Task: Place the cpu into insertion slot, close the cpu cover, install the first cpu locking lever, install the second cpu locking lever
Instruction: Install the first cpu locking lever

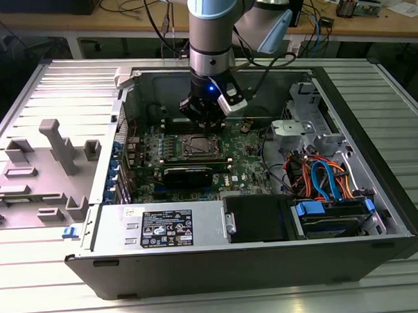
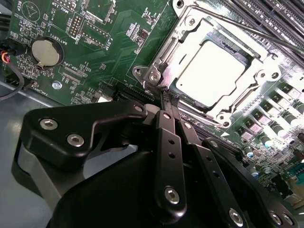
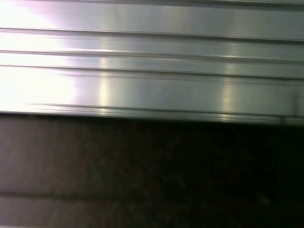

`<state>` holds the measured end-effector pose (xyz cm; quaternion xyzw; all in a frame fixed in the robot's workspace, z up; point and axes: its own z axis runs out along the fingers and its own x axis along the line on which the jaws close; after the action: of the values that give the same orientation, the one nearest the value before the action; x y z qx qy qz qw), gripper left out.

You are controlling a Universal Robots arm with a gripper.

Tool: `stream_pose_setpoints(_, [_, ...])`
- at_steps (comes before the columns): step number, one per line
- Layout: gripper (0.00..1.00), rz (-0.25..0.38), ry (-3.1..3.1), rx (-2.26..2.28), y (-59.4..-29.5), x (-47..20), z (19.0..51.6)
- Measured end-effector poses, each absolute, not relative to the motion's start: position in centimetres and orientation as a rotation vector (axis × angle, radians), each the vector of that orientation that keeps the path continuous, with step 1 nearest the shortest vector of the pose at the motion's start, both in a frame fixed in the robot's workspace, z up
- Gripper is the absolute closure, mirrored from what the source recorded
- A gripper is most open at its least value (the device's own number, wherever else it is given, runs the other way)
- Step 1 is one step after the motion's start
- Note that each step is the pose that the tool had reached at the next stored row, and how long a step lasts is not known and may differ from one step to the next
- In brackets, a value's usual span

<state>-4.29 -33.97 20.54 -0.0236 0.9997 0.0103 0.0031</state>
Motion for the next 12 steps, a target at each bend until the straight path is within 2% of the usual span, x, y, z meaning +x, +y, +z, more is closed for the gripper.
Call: stream_pose_setpoints(12, [0.89, 0.033, 3.134, -0.074, -34.01, -4.24, 20.24])
